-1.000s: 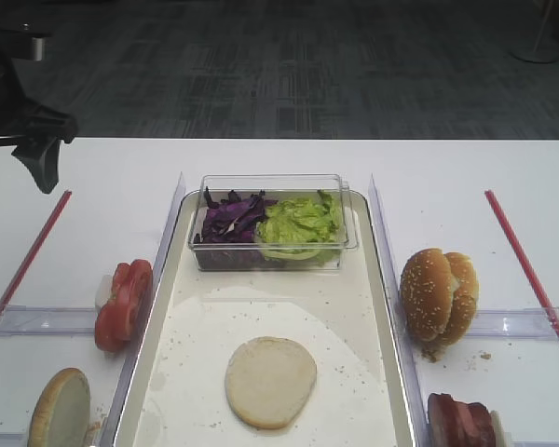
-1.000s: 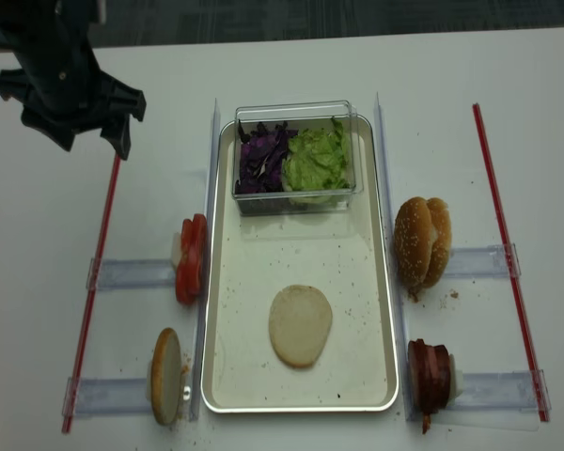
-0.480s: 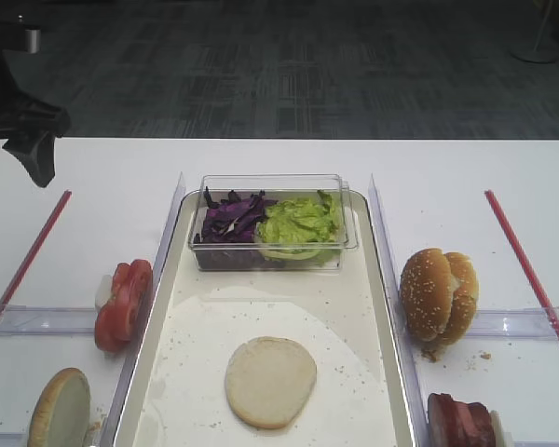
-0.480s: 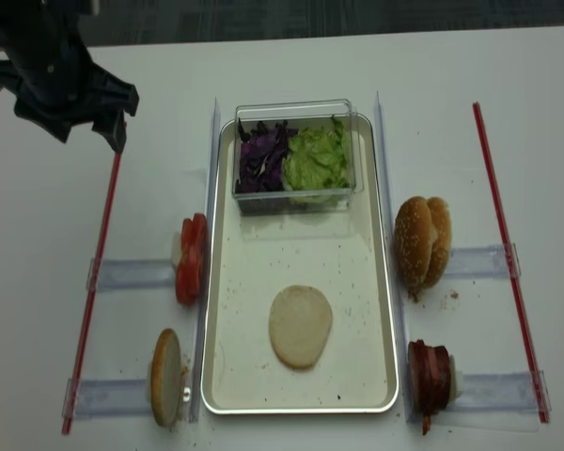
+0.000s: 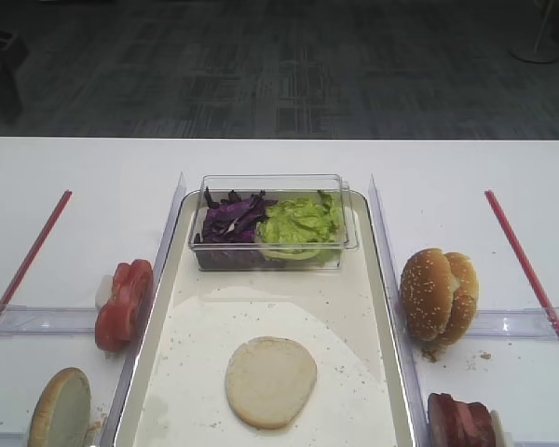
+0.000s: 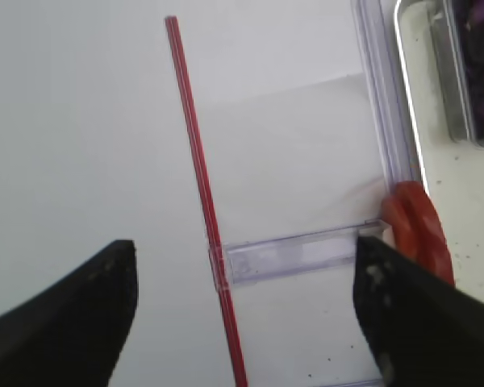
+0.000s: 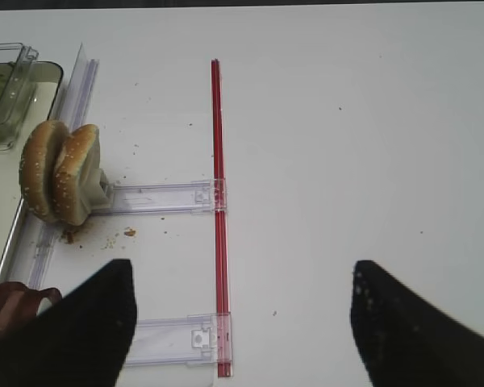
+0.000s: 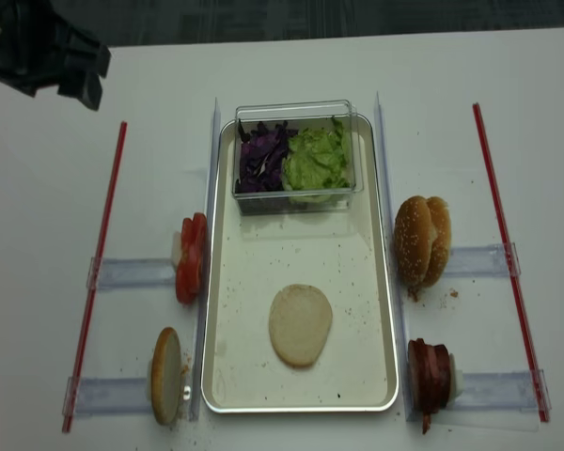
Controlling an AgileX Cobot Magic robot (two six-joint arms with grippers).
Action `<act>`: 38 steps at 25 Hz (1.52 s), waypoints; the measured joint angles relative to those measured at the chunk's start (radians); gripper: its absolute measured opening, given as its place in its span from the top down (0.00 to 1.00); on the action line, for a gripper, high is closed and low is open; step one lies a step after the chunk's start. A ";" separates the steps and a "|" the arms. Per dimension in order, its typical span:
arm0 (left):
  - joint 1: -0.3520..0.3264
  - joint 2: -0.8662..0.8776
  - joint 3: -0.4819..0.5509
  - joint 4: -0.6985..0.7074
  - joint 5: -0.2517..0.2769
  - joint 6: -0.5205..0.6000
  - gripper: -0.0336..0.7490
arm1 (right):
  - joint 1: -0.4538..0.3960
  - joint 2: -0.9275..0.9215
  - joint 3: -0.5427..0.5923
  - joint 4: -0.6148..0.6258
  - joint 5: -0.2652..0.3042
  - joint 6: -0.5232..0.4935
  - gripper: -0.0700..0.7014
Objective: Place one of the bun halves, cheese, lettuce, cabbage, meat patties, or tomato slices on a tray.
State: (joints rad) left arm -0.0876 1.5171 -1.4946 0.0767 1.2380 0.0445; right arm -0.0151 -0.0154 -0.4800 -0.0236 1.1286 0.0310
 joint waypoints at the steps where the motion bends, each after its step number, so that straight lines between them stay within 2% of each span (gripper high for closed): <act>1: 0.000 -0.020 0.005 0.000 0.000 0.000 0.31 | 0.000 0.000 0.000 0.000 0.000 0.000 0.17; 5: 0.000 -0.105 0.068 0.000 0.002 0.000 0.31 | 0.000 0.000 0.000 0.000 0.000 0.000 0.17; 16: 0.000 -0.389 0.391 -0.004 0.006 -0.013 0.31 | 0.000 0.000 0.000 0.000 0.000 0.000 0.17; 23: 0.000 -0.628 0.562 -0.045 0.010 -0.009 0.31 | 0.000 0.000 0.000 0.000 0.000 0.000 0.17; 30: 0.000 -0.909 0.661 -0.109 0.021 -0.006 0.31 | 0.000 0.000 0.000 0.000 0.000 0.000 0.17; 38: 0.000 -1.138 0.766 -0.116 0.028 0.000 0.31 | 0.000 0.000 0.000 0.000 0.000 0.000 0.17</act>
State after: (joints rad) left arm -0.0876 0.3791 -0.7289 -0.0388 1.2659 0.0449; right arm -0.0151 -0.0154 -0.4800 -0.0236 1.1286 0.0310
